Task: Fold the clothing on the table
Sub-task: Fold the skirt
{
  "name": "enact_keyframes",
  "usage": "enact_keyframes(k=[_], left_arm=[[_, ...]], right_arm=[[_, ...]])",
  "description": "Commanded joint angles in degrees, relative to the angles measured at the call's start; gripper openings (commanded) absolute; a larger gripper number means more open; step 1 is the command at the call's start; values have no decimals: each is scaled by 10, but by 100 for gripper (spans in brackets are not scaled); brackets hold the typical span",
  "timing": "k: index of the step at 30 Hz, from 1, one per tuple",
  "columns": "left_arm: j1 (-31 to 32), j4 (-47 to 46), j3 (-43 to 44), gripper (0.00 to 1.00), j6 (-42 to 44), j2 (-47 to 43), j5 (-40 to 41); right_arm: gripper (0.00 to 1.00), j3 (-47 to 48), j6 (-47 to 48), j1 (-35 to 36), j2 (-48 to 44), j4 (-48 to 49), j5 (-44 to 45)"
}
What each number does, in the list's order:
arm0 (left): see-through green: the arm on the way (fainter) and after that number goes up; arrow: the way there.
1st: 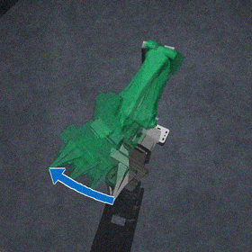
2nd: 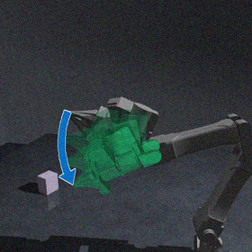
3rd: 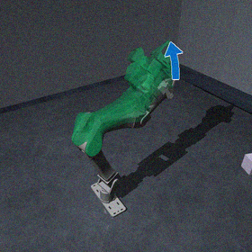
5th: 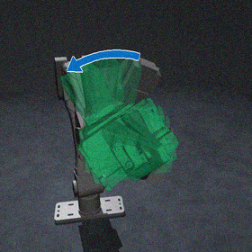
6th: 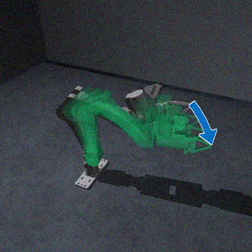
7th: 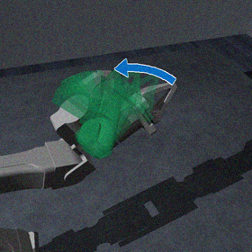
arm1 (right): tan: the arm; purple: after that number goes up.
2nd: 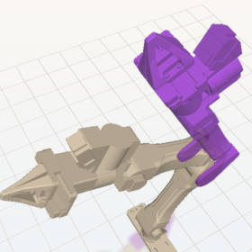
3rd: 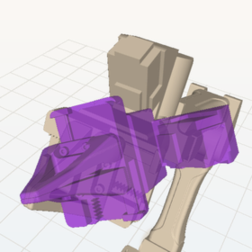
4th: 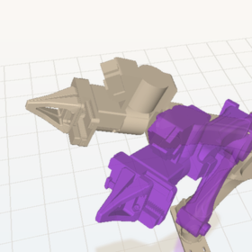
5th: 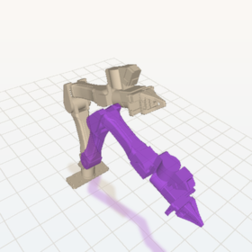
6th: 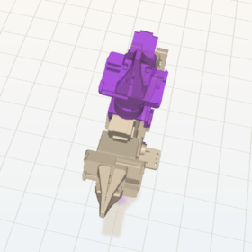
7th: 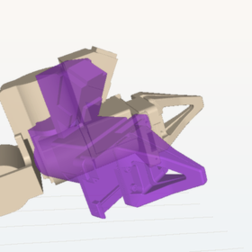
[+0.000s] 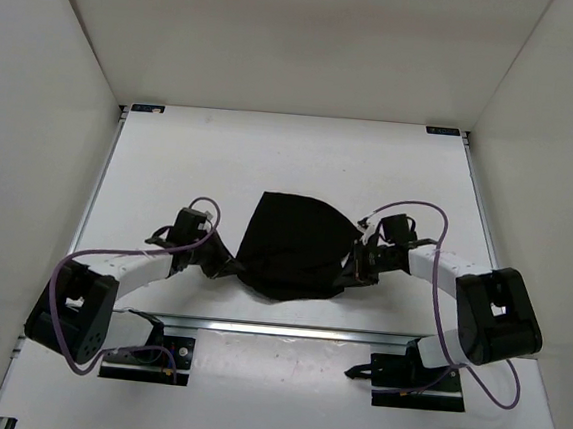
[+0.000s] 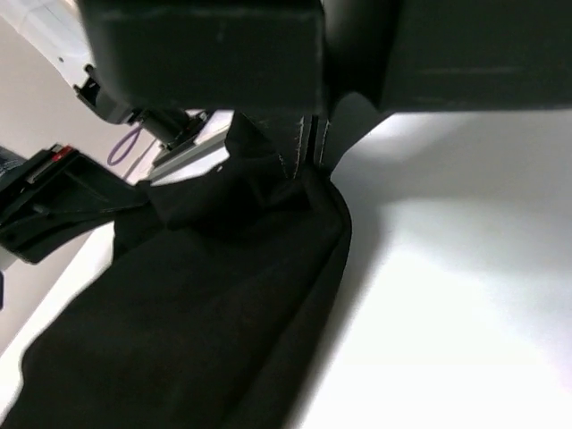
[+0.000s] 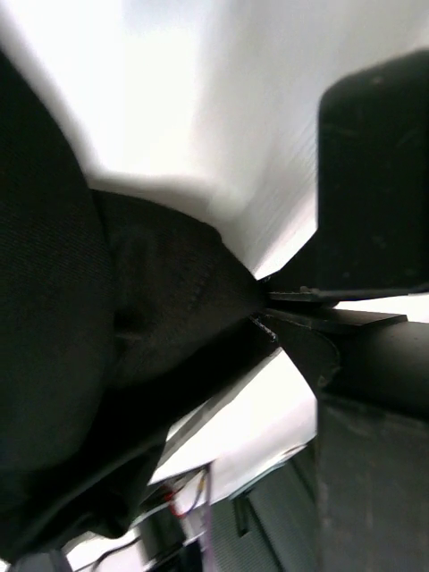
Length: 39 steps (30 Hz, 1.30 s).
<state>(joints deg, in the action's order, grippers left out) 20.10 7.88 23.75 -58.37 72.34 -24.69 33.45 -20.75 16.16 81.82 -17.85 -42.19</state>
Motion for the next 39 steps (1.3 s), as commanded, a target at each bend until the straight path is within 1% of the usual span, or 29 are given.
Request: enact_keyframes(k=[1,3,4,6,7,9,10,11,13,15,17,19,21,23,25,26,27,28,29,30,31,32,33,34,35,36,37,38,39], left_arm=[[-36,42,84,0,89,12,-11],[-71,74,142,0,176,46,-21],[-80,109,192,0,199,71,-21],[-103,168,303,0,289,104,-17],[-108,198,327,0,308,120,-8],[-113,224,417,0,358,138,2],[-114,224,429,0,364,148,0],[-116,219,446,0,369,154,-14],[-122,203,445,0,363,168,-47],[-107,196,415,0,363,183,-69],[-81,198,383,0,363,192,-57],[-68,187,342,0,348,198,-59],[-60,166,308,0,331,206,-78],[-53,157,313,0,328,227,-77],[-56,174,384,0,336,261,-66],[-59,185,416,0,345,293,-68],[-66,202,481,0,346,310,-63],[-69,213,562,0,352,343,-63],[-79,228,606,0,353,378,-64],[-82,245,707,0,356,414,-61],[-88,266,820,0,354,431,-58],[-89,275,881,0,352,464,-57],[-95,290,1000,0,350,488,-46],[-102,275,1080,0,339,494,-43],[-109,253,1092,0,333,480,-43],[-117,209,1078,0,331,448,-33],[-118,160,1032,0,326,426,-4],[-118,136,956,0,335,375,4],[-119,89,913,0,338,323,28]], right_arm=[[0,72,35,-47,4,-23,9],[1,145,56,-80,6,-45,10],[0,167,56,-103,11,-56,10],[0,260,79,-145,19,-86,6],[0,282,84,-152,21,-94,8],[0,347,83,-161,19,-95,16],[0,354,87,-161,18,-84,13],[0,361,79,-178,17,-67,14],[0,336,68,-186,14,-43,3],[0,310,62,-184,23,-33,-9],[0,274,56,-169,34,-29,-8],[0,239,65,-143,42,-34,1],[0,226,67,-110,57,-39,11],[0,246,74,-105,94,-47,17],[0,328,82,-111,128,-65,6],[0,356,83,-113,154,-83,5],[0,427,91,-125,182,-106,11],[0,521,103,-130,197,-112,18],[0,632,113,-133,232,-143,32],[0,691,116,-143,271,-181,41],[0,826,121,-146,289,-213,61],[0,921,110,-148,315,-214,65],[0,949,96,-158,309,-184,63],[1,991,77,-175,303,-151,52],[0,1000,82,-177,282,-140,58],[0,998,92,-176,249,-118,71],[0,974,112,-169,231,-108,118],[0,928,129,-163,193,-100,148],[0,897,132,-167,153,-83,156]])
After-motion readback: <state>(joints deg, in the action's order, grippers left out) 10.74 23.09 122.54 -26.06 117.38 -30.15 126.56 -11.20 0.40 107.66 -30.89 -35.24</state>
